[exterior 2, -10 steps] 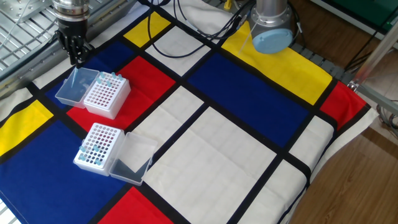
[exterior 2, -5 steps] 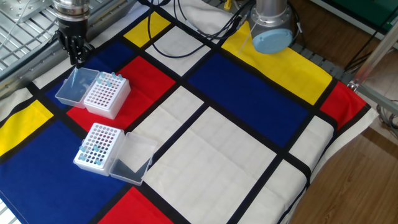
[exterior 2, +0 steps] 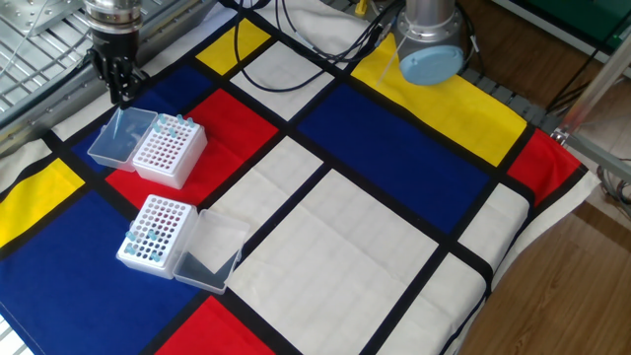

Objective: Transfer all medium pipette tips from one holder to another

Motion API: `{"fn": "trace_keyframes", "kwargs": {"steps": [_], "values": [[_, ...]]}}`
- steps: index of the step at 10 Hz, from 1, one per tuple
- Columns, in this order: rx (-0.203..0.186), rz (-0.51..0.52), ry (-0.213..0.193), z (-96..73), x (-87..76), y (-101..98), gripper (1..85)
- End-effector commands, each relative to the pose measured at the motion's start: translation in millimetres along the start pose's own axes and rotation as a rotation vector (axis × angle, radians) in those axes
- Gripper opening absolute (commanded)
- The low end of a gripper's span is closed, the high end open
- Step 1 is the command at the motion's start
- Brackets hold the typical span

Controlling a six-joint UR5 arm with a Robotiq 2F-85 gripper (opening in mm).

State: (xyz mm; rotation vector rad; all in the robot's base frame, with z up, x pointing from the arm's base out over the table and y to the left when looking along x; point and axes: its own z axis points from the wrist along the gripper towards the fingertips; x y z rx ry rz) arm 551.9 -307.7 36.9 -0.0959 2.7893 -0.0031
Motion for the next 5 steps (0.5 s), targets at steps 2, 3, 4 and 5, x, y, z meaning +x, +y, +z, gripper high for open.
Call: {"fn": "trace_keyframes", "kwargs": {"steps": [2, 3, 4, 5], "values": [[-0.012, 0.012, -0.021, -1.5, -4.8, 1.2, 26.3], [-0.013, 0.011, -0.022, -1.4, -4.9, 1.4, 26.3], [-0.015, 0.011, -0.022, -1.2, -4.3, 1.3, 26.3], [-0.015, 0.008, -0.022, -1.0, -3.3, 0.6, 26.3]]}}
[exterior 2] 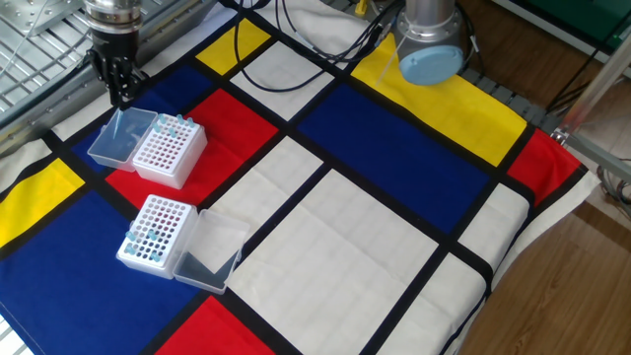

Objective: Transfer all medium pipette tips from one holder to another

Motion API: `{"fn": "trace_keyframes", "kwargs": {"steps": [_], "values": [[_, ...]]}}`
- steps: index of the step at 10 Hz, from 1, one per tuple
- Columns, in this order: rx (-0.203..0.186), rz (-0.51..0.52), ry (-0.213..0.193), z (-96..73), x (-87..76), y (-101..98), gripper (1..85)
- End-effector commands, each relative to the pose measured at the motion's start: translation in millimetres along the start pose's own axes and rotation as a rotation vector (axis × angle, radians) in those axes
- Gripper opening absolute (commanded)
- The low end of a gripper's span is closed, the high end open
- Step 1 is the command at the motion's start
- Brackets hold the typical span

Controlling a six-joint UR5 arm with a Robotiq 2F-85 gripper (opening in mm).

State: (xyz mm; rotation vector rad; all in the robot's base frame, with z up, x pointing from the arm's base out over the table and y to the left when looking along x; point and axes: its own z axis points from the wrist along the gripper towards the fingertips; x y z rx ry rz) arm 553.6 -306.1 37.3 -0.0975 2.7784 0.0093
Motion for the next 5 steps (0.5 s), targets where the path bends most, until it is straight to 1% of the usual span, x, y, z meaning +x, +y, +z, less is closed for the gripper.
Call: {"fn": "trace_keyframes", "kwargs": {"steps": [1, 5], "values": [[-0.006, 0.006, -0.011, -0.8, -0.2, -1.9, 26.3], [-0.007, 0.004, -0.014, -0.7, 0.0, -2.6, 26.3]]}}
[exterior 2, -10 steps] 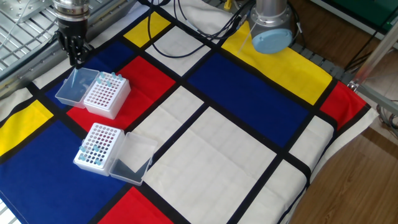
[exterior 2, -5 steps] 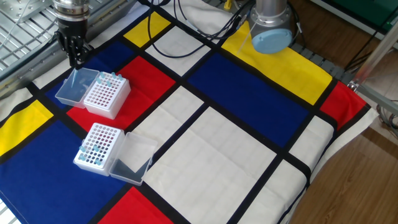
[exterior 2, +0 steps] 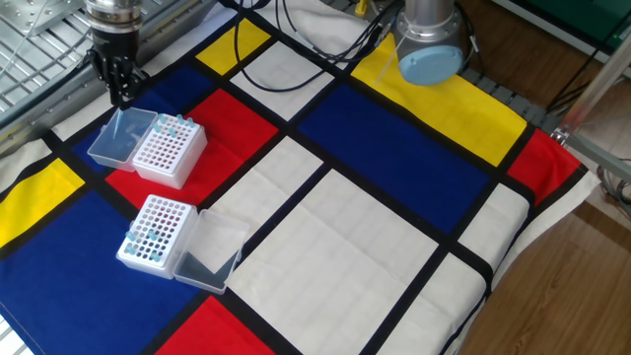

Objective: Transfer all medium pipette tips from one holder to another

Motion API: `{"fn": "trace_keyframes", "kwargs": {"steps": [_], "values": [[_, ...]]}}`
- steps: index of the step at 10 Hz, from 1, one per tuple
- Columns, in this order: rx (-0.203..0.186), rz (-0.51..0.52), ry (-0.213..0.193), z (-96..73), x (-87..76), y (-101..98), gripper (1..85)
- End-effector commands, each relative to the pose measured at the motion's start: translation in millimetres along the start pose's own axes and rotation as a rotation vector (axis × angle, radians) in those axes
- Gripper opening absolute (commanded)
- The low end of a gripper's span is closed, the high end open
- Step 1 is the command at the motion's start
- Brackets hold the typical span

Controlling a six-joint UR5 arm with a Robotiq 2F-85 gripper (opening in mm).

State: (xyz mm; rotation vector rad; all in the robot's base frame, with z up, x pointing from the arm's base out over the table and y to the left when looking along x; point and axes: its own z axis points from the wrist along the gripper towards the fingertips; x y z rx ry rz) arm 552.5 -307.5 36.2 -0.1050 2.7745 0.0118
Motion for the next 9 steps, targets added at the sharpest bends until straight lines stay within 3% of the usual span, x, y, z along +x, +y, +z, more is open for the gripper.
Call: {"fn": "trace_keyframes", "kwargs": {"steps": [1, 9], "values": [[-0.005, 0.009, -0.012, -1.4, -1.8, -1.4, 26.3], [-0.001, 0.017, -0.021, -1.4, -2.0, -3.4, 23.7]]}}
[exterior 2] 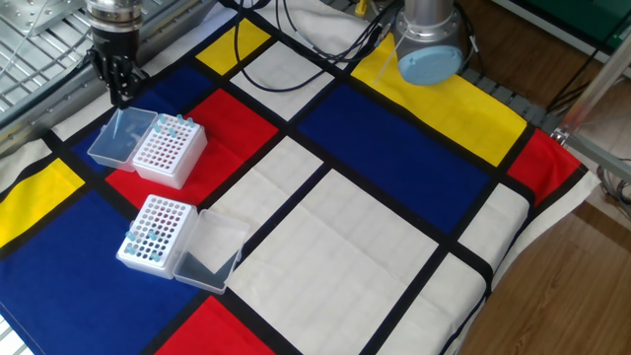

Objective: Transfer all medium pipette tips from one holder to another

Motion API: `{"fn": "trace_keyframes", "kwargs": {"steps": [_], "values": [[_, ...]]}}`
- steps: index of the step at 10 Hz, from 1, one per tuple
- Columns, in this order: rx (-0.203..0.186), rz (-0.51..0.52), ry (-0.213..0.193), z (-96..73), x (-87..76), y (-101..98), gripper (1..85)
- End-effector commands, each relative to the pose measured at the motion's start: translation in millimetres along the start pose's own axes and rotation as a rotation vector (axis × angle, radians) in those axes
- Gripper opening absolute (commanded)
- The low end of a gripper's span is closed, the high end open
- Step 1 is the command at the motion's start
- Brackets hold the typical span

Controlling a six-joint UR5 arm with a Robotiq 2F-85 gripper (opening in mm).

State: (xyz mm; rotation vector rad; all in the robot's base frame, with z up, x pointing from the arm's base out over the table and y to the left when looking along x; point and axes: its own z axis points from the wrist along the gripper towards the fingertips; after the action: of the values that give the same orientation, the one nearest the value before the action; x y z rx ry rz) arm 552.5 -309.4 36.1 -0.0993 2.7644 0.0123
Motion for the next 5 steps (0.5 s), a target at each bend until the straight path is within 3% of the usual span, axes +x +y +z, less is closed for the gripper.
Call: {"fn": "trace_keyframes", "kwargs": {"steps": [1, 5], "values": [[-0.002, 0.015, -0.013, -1.5, -2.6, -1.5, 23.3], [-0.007, 0.015, -0.018, -1.5, -3.9, -0.1, 23.3]]}}
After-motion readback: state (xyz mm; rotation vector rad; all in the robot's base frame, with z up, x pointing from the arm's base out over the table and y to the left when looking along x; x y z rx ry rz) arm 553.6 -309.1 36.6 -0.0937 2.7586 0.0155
